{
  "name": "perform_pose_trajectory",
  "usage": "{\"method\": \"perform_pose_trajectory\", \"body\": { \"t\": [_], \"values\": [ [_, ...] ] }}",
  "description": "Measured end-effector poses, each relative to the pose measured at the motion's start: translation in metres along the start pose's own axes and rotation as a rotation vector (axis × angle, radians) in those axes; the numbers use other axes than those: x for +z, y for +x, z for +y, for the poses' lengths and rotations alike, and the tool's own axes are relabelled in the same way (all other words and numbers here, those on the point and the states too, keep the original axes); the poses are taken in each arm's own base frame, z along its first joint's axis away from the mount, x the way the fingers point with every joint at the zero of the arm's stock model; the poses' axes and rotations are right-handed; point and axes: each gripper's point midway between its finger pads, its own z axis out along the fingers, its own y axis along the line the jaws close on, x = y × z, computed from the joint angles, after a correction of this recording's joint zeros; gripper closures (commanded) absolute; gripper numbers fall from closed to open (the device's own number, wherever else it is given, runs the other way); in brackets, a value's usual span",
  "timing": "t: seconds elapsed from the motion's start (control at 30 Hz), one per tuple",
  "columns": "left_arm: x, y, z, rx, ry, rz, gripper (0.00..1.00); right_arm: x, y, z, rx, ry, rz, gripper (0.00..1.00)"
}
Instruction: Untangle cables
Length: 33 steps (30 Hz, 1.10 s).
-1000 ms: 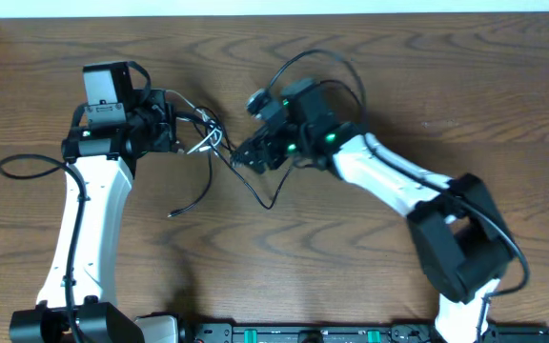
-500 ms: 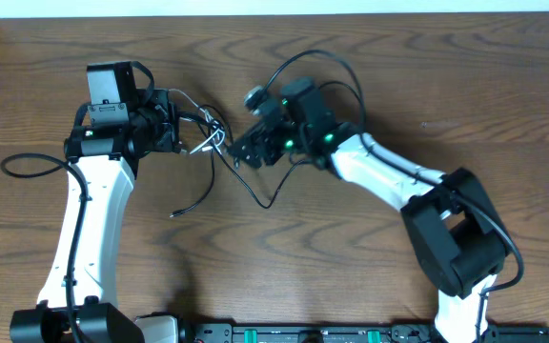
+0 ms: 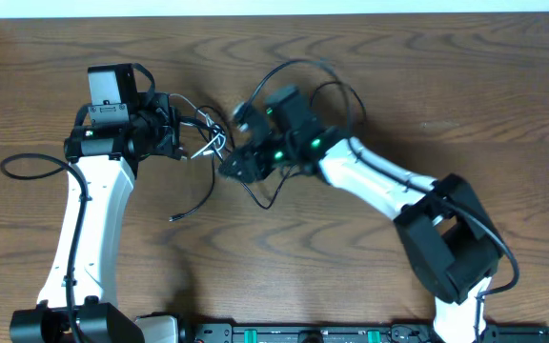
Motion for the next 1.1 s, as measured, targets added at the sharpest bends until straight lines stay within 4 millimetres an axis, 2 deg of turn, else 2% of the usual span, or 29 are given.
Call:
{"method": "perform_pose_trajectory", "body": {
  "t": [0.1, 0.2, 0.23, 0.47, 0.6, 0.83, 0.87, 1.03, 1.1],
  "values": [
    [0.0, 0.0, 0.002, -0.001, -0.006, 0.0, 0.93, 0.009, 0.003, 0.009, -0.024, 0.006, 0.005, 0.65],
    [0.0, 0.0, 0.003, -0.003, -0.013, 0.0, 0.93, 0.011, 0.002, 0.008, -0.025, 0.018, 0.0, 0.96],
    [0.0, 0.0, 0.004, -0.003, -0.015, 0.001, 0.93, 0.011, 0.002, 0.006, -0.022, 0.025, -0.002, 0.99],
    [0.0, 0.0, 0.005, -0.004, -0.019, 0.0, 0.93, 0.006, 0.007, -0.004, 0.008, 0.048, 0.016, 0.99],
    [0.0, -0.003, 0.005, -0.005, -0.022, -0.018, 0.93, -0.012, 0.003, -0.008, 0.039, 0.072, 0.018, 0.99],
    [-0.001, -0.014, 0.011, -0.008, -0.045, -0.082, 0.93, -0.118, -0.053, 0.005, 0.029, 0.125, -0.169, 0.99],
    [-0.001, -0.015, 0.012, -0.008, -0.049, -0.089, 0.93, -0.14, -0.06, 0.007, 0.03, 0.135, -0.204, 0.99],
    [-0.001, -0.017, 0.012, -0.008, -0.049, -0.101, 0.92, -0.222, -0.079, 0.003, 0.047, 0.174, -0.338, 0.99],
    [-0.001, -0.017, 0.012, -0.007, -0.05, -0.104, 0.92, -0.247, -0.083, -0.001, 0.05, 0.182, -0.383, 0.99]
  ]
}}
